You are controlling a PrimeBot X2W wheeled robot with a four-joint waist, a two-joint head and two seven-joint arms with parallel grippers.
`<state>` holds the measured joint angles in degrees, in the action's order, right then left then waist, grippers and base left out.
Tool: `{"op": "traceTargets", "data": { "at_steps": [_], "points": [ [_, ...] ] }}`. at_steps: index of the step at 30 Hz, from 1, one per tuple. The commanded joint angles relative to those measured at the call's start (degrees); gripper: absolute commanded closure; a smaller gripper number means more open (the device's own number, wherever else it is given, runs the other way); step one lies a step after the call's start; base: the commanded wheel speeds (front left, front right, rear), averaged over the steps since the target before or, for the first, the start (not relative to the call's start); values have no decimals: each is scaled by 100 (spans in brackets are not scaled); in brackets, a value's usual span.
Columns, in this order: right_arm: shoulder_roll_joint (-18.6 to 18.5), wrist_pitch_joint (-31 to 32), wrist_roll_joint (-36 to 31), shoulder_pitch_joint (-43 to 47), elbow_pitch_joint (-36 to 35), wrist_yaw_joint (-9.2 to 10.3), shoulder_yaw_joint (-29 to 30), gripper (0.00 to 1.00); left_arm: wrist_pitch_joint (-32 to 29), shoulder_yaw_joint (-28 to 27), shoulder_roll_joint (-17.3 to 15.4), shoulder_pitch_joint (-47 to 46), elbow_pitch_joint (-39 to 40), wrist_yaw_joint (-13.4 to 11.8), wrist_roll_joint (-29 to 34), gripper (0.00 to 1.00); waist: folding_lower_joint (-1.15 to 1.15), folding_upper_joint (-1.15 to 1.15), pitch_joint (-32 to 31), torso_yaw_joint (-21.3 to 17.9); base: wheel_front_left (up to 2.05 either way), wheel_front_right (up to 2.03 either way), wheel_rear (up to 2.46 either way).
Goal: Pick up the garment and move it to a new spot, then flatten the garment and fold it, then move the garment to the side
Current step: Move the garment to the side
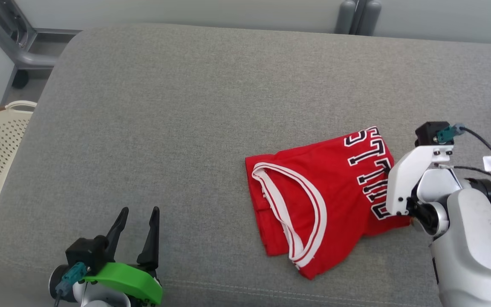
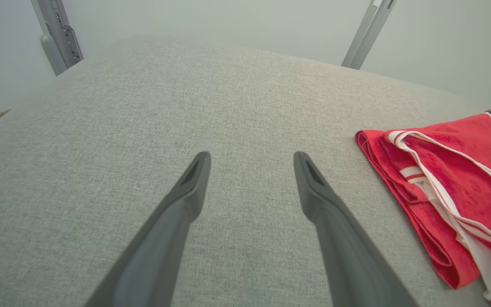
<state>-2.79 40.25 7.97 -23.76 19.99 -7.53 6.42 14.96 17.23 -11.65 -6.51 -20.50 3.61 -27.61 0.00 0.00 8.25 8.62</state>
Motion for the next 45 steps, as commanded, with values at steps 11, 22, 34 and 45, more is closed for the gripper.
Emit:
{"op": "traceTargets", "data": {
  "at_steps": [11,22,34,45],
  "points": [
    [-636,186,-465,-1010,217,9,-270,100,23,59,59,-142,240,38,175,0,0,0,107,-642,0,0,0],
    [-1172,188,-663,-1974,466,9,-273,100,23,179,54,-513,426,104,406,0,0,0,554,-1383,0,0,0],
    [-1118,-59,-1114,-2989,930,9,856,100,-3,361,-69,-971,402,189,553,0,0,0,1161,-1716,0,0,0],
    [-1326,-464,-2061,-3409,1234,9,2089,100,-151,571,-186,-1219,518,237,635,0,0,0,1534,-1487,0,0,0]
  ]
}}
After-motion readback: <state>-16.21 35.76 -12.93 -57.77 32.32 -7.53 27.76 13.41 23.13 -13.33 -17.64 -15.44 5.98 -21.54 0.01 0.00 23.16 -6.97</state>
